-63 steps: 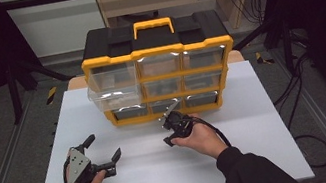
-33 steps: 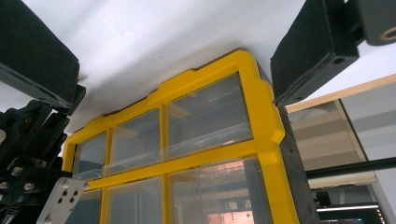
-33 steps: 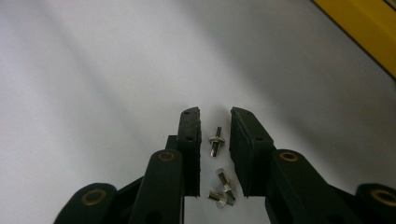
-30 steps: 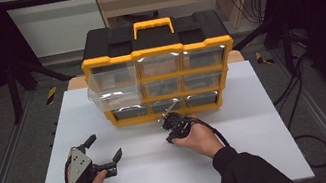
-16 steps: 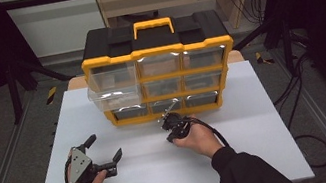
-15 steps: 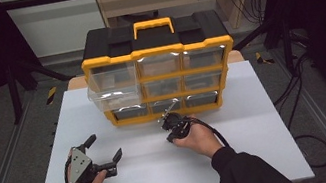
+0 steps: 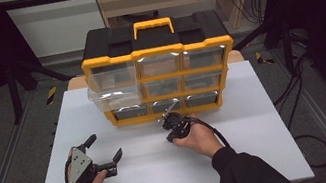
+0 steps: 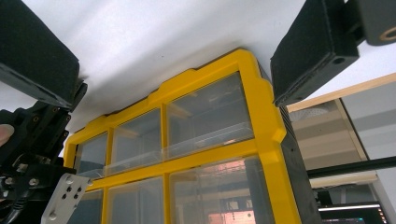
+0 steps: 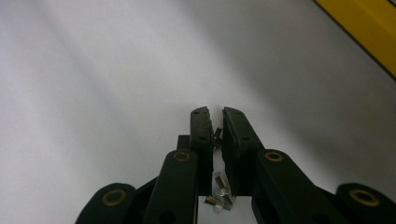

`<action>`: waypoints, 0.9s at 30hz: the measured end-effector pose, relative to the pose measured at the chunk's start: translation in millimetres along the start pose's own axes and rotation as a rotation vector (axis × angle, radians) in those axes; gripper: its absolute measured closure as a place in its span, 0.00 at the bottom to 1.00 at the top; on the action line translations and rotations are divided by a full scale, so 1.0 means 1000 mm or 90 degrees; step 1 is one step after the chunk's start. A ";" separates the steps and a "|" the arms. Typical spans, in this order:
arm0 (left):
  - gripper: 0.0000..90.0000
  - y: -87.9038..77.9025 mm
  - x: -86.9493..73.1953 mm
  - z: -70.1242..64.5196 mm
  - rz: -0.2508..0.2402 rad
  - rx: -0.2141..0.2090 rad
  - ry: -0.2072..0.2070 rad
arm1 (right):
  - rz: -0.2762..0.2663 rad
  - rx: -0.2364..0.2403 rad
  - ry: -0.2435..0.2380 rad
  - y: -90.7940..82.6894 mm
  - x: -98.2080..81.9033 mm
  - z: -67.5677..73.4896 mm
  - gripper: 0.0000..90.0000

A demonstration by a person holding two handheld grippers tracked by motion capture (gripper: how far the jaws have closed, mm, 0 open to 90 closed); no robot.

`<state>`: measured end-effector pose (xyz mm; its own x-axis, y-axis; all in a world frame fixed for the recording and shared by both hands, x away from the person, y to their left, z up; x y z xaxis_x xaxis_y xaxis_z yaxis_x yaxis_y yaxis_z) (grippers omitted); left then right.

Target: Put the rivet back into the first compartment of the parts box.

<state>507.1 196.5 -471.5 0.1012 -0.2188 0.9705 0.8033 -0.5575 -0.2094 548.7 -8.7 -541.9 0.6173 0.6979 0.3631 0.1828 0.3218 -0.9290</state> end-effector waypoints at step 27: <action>0.01 0.000 -0.001 0.001 0.003 0.001 0.000 | -0.092 -0.001 -0.015 -0.045 0.002 -0.002 0.92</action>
<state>507.3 197.2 -472.1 0.1053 -0.2210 0.9696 0.8042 -0.5547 -0.2137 543.5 -23.3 -499.6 0.5663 0.6591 0.4949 0.2699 0.4191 -0.8669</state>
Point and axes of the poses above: each handheld gripper's, and its own axes: y roughly forward along the jaws, x roughly out of its top, z roughly to its left, the point moved 10 cm from there along y, roughly forward along the jaws, and after that the axes turned 6 degrees about z, right-handed, at the moved point
